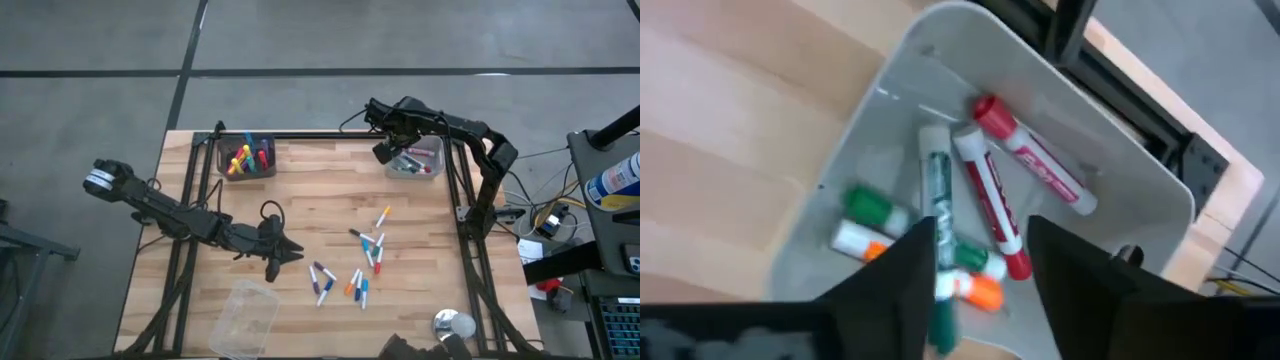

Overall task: Pick & Place Markers
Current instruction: Put the green marker pen into the gray bin, then put the black and white highlighter pen into the transparent bin

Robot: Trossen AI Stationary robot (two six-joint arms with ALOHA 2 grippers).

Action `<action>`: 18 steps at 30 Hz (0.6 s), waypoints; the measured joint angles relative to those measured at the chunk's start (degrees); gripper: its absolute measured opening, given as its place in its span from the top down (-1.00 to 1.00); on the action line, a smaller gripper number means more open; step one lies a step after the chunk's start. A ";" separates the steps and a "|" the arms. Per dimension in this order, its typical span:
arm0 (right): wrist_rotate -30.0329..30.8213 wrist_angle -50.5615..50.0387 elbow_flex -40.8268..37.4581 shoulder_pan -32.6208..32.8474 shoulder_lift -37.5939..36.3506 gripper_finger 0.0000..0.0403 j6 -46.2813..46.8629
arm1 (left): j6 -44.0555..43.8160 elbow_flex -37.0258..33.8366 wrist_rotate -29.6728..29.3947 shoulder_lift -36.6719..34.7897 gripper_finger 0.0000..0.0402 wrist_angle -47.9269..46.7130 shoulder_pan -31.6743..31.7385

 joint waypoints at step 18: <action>-10.77 -1.01 1.38 17.37 -1.60 -0.09 -1.14 | 0.08 0.00 -0.02 0.00 0.47 0.04 0.00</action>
